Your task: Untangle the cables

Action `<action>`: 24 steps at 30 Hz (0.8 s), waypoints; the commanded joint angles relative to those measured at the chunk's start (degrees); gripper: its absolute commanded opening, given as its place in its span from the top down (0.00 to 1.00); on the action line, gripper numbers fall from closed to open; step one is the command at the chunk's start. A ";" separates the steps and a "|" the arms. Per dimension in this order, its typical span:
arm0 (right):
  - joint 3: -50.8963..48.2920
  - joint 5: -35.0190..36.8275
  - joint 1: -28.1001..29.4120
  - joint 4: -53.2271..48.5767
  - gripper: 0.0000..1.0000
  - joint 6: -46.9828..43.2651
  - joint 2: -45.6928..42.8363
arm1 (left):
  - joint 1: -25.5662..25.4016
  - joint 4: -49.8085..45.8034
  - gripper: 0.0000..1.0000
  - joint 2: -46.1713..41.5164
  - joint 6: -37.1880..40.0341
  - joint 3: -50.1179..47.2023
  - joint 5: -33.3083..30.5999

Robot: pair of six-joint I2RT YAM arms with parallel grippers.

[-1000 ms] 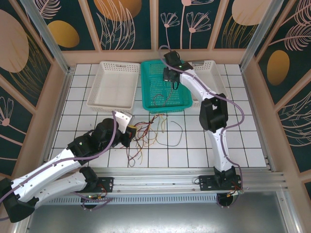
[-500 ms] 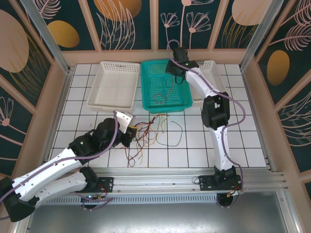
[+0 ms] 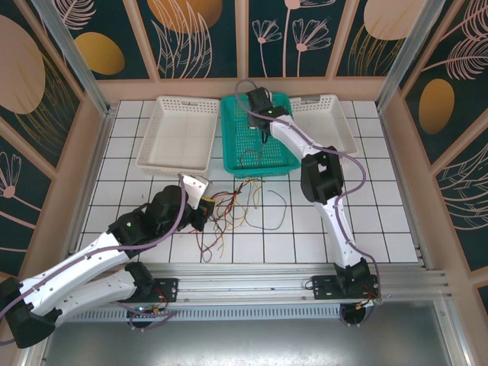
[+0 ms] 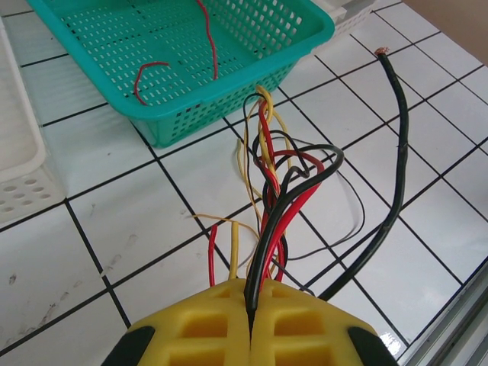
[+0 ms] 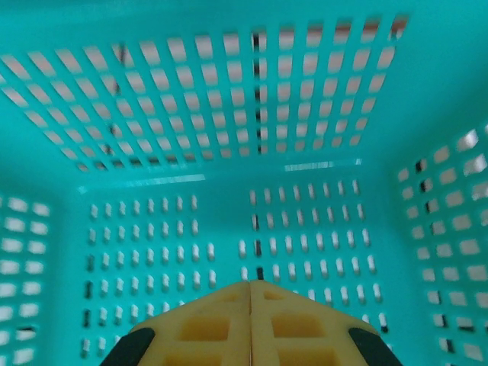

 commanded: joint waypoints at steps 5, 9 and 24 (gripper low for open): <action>0.73 -4.73 -0.59 -4.69 1.00 -0.13 5.70 | 0.12 1.50 1.00 0.55 0.99 -0.21 -0.19; 2.37 -11.24 -1.51 -6.48 1.00 2.06 6.83 | 0.12 1.42 1.00 0.72 0.99 -0.25 -0.26; 6.39 -23.19 -5.50 -8.34 0.77 5.21 1.23 | 0.12 1.33 1.00 1.07 0.91 -0.13 0.04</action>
